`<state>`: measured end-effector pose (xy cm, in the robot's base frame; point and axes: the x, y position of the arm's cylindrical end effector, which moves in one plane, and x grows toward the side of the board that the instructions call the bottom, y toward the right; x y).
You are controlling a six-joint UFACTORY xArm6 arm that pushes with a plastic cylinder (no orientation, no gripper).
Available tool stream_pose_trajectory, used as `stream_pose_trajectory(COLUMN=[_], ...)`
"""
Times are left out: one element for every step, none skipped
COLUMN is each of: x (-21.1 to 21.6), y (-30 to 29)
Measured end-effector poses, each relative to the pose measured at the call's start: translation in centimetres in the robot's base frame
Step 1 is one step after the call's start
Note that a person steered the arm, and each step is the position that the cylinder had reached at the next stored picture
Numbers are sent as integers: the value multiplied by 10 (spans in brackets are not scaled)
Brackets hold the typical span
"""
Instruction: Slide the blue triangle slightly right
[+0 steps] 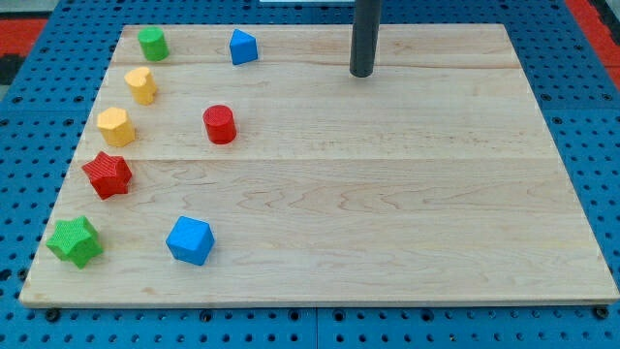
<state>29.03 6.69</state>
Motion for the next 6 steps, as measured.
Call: stream_pose_trajectory(x=[0, 19, 73, 95, 107, 98], y=[0, 10, 14, -9, -31, -12])
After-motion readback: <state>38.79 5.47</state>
